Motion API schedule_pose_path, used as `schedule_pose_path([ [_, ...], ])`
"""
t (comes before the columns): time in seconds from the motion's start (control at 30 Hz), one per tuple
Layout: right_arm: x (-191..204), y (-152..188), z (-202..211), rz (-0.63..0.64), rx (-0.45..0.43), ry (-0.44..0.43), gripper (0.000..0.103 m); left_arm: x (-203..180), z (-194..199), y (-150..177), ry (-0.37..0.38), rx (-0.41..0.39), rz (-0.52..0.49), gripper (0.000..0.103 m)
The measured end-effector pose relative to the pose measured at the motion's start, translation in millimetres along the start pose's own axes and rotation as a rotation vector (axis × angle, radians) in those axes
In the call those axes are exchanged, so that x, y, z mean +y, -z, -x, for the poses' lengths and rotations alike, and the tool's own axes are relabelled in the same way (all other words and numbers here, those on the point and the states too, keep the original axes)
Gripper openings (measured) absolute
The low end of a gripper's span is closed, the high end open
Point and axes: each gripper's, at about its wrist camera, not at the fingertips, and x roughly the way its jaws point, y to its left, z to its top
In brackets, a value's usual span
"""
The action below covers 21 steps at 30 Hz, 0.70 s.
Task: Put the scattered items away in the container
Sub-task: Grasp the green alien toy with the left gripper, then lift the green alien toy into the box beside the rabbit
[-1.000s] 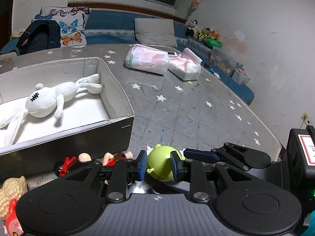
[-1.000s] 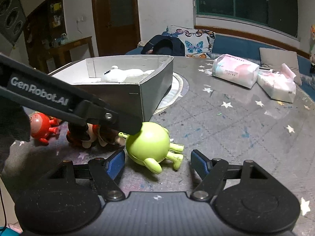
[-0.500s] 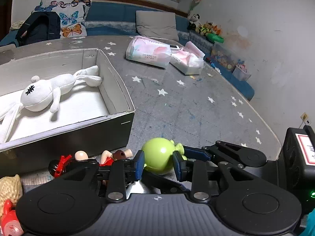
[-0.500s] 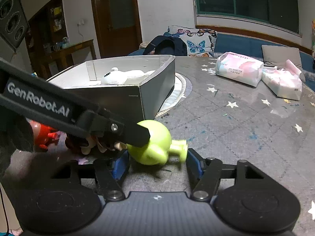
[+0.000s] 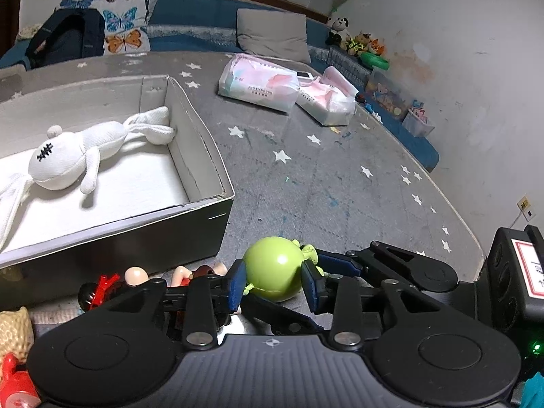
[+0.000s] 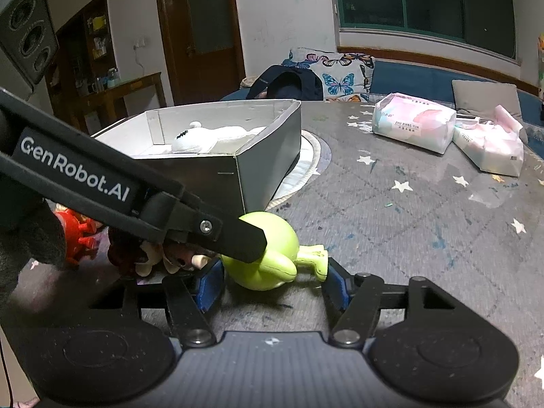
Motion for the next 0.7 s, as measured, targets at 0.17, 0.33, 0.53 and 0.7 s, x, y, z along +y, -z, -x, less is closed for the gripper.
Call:
schedule_pose_path([
  [0.17, -3, 0, -2, -0.016, -0.011, 0.007, 0.065, 1, -4, -4, 0.006, 0.006, 0.016, 0.042],
  [0.33, -6, -1, -2, -0.029, -0.014, 0.015, 0.065, 1, -7, -6, 0.017, 0.001, 0.024, 0.042],
  [0.53, -3, -3, 10, 0.000, -0.025, 0.036, 0.065, -4, 2, -4, 0.048, -0.026, 0.024, 0.042],
  [0.7, 7, -24, 26, 0.077, -0.078, 0.055, 0.065, -6, 29, -12, 0.064, -0.117, 0.023, 0.042],
])
